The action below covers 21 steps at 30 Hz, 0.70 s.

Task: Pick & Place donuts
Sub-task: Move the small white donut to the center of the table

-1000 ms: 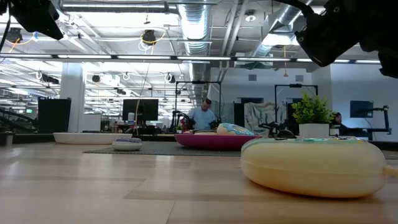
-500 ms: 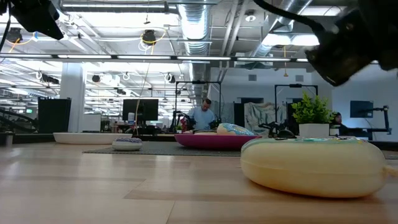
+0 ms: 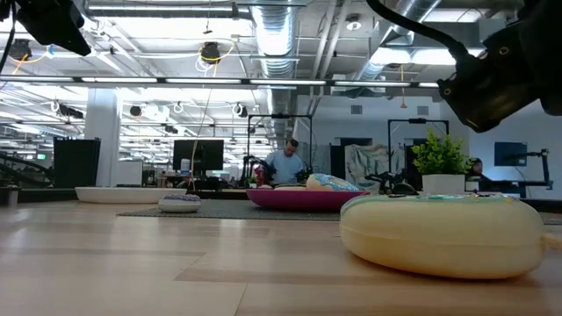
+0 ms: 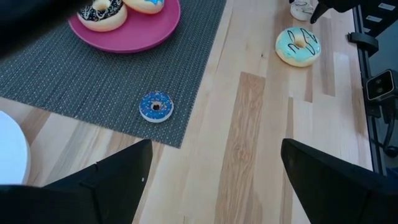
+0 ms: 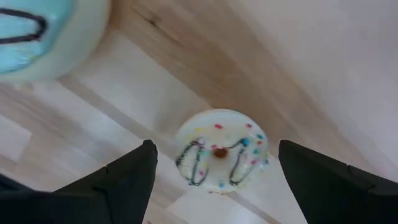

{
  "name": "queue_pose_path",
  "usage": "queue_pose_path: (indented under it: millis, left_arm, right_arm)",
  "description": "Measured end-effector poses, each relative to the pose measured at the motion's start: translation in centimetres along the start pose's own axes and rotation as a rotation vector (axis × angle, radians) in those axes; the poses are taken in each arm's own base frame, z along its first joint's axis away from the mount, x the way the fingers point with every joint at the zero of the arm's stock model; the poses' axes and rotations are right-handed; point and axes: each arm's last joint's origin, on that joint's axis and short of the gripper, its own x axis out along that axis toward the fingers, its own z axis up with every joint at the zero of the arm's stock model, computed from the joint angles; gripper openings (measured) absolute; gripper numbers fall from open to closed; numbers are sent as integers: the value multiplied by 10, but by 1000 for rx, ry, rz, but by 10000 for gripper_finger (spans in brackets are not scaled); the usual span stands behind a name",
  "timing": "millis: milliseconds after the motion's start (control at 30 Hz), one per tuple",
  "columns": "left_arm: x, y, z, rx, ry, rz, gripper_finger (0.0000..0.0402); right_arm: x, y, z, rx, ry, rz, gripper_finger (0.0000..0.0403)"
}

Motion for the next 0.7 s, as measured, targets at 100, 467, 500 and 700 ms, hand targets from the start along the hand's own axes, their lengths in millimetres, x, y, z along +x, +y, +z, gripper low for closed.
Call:
queue_pose_path:
  millis: [100, 467, 500, 700]
  left_arm:
    - [0, 0, 0, 0, 0, 0, 350]
    - [0, 0, 0, 1, -1, 1, 350]
    - [0, 0, 0, 1, -2, 1, 350]
    - [0, 0, 0, 1, -1, 1, 350]
  right_arm:
    - [0, -2, 0, 4, 0, -17, 322]
    - [0, -2, 0, 0, -1, -15, 287]
    - [0, -2, 0, 0, -1, -15, 285]
    - [0, -1, 0, -3, -1, -13, 281]
